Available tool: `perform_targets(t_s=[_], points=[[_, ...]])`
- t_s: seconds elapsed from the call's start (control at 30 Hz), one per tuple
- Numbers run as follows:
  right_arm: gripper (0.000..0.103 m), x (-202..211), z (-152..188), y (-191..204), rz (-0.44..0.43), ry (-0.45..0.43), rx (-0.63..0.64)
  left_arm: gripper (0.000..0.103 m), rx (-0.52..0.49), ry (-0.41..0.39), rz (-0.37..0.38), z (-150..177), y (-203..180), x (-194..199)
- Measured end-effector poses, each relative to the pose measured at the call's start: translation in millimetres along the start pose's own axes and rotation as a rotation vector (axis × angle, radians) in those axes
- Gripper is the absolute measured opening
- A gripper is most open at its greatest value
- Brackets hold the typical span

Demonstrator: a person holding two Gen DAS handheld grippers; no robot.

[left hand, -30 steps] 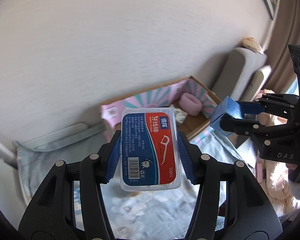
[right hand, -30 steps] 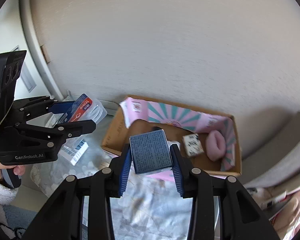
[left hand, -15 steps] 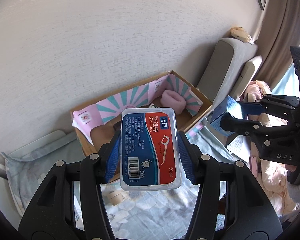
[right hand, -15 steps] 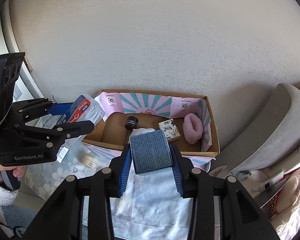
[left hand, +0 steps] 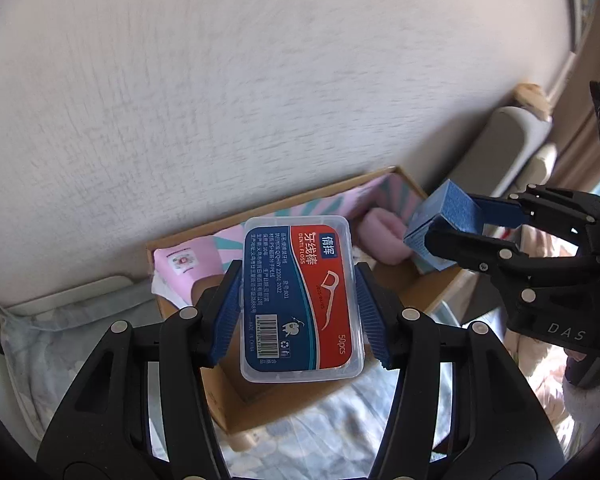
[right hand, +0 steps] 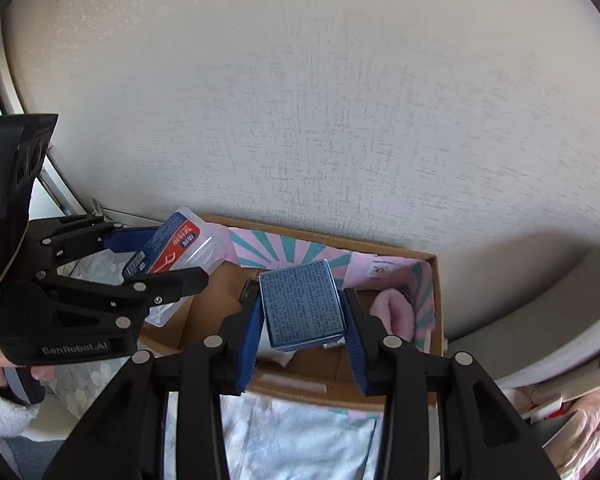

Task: Organize objects
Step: 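Carry the floss box and small blue box over the cardboard box with both tools, then open both tools to drop the floss box and blue box into the box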

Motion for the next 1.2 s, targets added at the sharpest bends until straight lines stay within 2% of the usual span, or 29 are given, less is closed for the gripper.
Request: perform_targets(t_s=[0.3, 0.67, 0.97, 1.2], points=[[0.035, -68.3, -30.3, -15.0, -0.039, 0.12, -0.007, 0.051, 0.048, 0.101, -0.047, -13.8, 18.8, -58.7], [0.035, -128.2, -26.2, -30.2, -0.067, 0.242, -0.049, 0.051, 0.066, 0.211, -0.058, -10.3, 24.4, -109.3], [0.035, -142.1, -18.3, -39.9, -0.089, 0.282, -0.068, 0.051, 0.064, 0.267, -0.059, -5.5, 23.9, -127.4], [0.036, -138.5, -19.8, -45.0, -0.111, 0.287, -0.09, 0.051, 0.032, 0.277, -0.081, -9.6, 21.2, -121.7]])
Point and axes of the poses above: each gripper's, at about its wrist camera, not at the fingertips, and x roughly against the way its jaws point, y to its left, z to its underside, the point moved 2 cm from there along -x, roughly the way its jaws point, and after that the axes turned 9 degrees about y, right-handed, at the moved point
